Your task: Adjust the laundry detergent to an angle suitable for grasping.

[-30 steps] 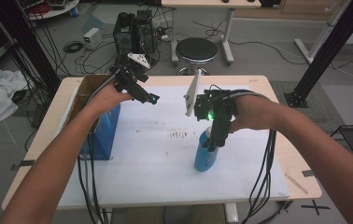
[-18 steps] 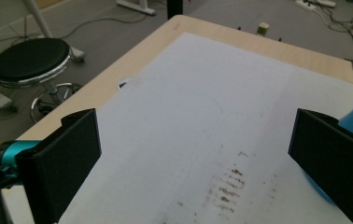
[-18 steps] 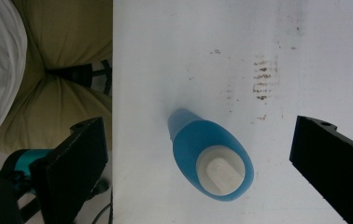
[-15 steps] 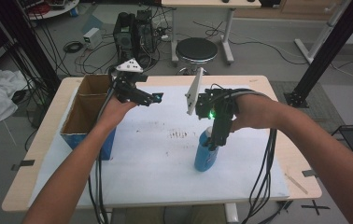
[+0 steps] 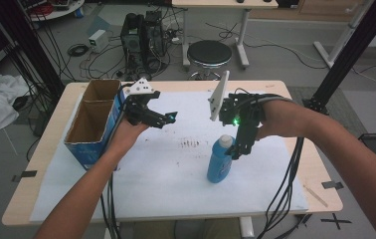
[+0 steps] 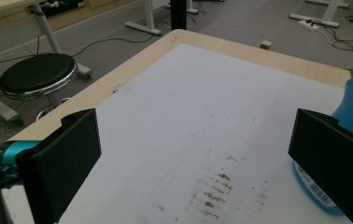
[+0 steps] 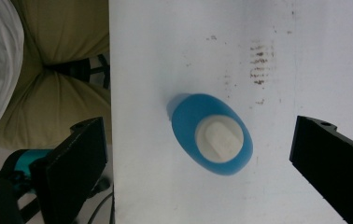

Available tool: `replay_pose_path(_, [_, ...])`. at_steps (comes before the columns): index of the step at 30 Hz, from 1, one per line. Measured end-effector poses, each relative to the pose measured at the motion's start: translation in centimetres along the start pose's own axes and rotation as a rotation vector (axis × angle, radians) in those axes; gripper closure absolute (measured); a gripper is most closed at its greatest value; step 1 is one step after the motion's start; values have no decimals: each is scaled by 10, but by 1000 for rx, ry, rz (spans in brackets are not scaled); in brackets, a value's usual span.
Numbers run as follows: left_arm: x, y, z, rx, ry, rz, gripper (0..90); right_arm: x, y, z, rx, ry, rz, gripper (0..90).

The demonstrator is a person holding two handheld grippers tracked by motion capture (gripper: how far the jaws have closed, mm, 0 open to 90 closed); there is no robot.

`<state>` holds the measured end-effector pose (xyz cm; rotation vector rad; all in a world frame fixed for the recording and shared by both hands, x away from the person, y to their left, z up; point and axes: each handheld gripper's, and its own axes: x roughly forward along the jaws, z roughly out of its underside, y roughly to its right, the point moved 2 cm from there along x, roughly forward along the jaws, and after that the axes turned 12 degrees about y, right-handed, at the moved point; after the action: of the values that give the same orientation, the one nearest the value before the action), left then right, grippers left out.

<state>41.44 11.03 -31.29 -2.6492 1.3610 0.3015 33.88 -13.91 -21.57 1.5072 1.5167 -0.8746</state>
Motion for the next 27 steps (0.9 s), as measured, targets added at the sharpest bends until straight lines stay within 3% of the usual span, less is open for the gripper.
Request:
replay_pose_path(3, [-3,11,7,-15,35,-19,23,-4,0,9,11,-7,0,32])
replay_pose_path(4, [-4,14,9,-27,51,-26,23,-4,-1,12,42,3,7,32])
replay_pose_path(6, [-5,21,13,-30,73,-40,23,-6,0,17,38,1,7,32])
replay_pose_path(7, [-4,28,15,-63,106,-55,23,-6,0,19,42,7,9,32])
replay_pose_path(8, [-7,28,17,-28,79,-52,23,-8,0,22,48,2,13,32])
replay_pose_path(9, [-6,34,19,-52,105,-63,23,-8,1,24,30,-5,7,32])
replay_pose_path(10, [-6,37,20,-61,116,-62,23,-9,-1,26,51,4,10,32])
replay_pose_path(12, [-8,45,23,-63,133,-73,23,-10,1,30,39,-12,10,32])
replay_pose_path(13, [-9,50,24,-70,144,-78,23,-9,-1,31,65,1,18,32])
replay_pose_path(17, [-10,65,31,-65,168,-73,23,-11,2,38,63,-24,19,32])
replay_pose_path(27, [-8,98,49,-75,226,-99,24,-11,1,44,76,-15,31,32])
